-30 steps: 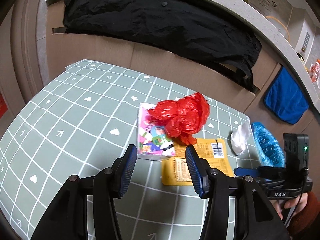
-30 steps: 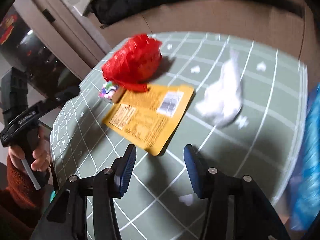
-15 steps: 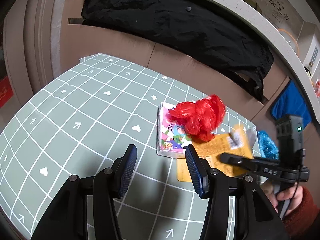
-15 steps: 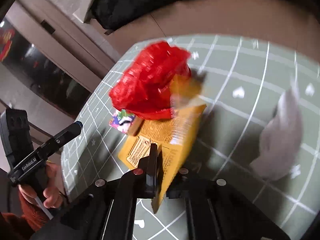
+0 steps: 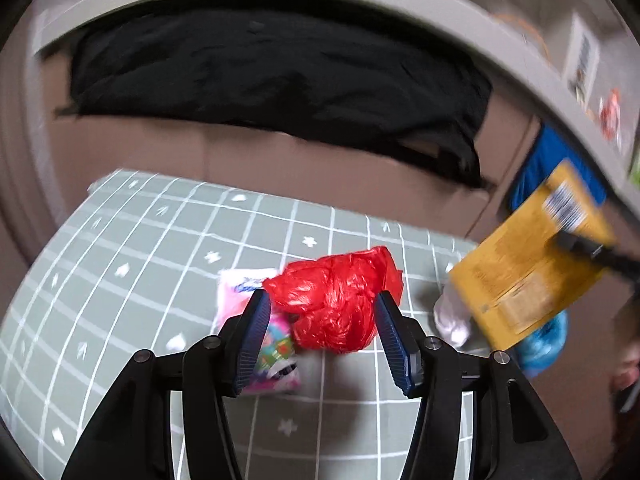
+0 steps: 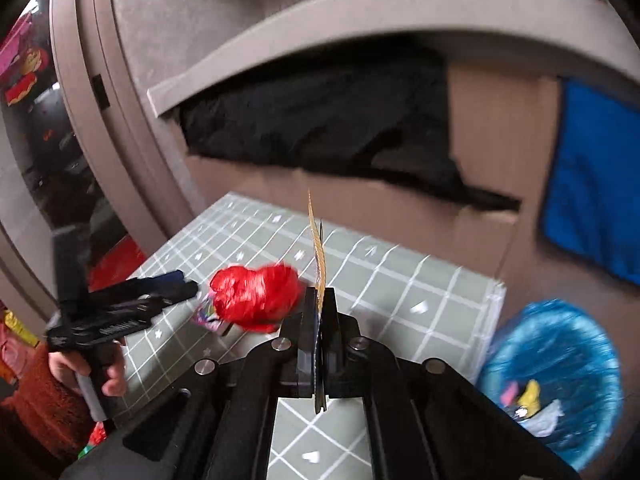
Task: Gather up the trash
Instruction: 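Grasp the yellow cardboard packet with the right tool while the left tool reaches the red plastic bag, then close the left tool on the red plastic bag while the right tool holds the yellow packet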
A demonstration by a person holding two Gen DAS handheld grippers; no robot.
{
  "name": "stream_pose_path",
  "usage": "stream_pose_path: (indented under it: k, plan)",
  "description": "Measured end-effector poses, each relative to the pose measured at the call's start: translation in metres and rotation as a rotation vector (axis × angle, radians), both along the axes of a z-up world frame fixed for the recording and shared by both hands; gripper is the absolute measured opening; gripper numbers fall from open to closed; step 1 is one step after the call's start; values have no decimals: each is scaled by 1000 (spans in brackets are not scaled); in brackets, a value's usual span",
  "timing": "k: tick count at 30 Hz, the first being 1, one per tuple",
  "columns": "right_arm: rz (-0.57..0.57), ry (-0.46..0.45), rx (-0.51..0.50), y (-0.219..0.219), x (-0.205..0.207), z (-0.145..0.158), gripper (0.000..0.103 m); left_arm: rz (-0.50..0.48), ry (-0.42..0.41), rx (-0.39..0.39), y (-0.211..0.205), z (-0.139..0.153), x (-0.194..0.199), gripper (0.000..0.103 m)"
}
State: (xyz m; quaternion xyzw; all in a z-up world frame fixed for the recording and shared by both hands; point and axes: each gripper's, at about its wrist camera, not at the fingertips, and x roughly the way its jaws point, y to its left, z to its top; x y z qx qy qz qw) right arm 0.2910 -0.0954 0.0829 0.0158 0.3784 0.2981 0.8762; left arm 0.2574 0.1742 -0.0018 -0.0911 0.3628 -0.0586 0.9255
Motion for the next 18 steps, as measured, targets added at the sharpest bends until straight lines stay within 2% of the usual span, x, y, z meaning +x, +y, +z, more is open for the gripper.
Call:
stream_pose_path:
  k: [2,5,9,12,15,17,18]
  plan:
    - [-10,-26,-9,-7,-4,7,1,-42,29,69,-17,-6,15,55]
    - [-10,-32,-14,-12,-11,6,1,-36,71,163,-33,-19,35,55]
    - [-9,-19,-20,-17,-13,-3,1,0,112,186,-39,-32,55,55]
    - [0,-11,-28,-19,-16,-9,2,30,150,168,-36,-42,67,55]
    - [2,-13,-40,-20,-18,-14,2,69,161,79,-25,-46,68,54]
    - [3,-11,-44,-21,-19,-16,2,93,145,19,-17,-43,65,41]
    - [3,-6,-44,-21,-19,-18,2,93,139,7,-15,-41,63,39]
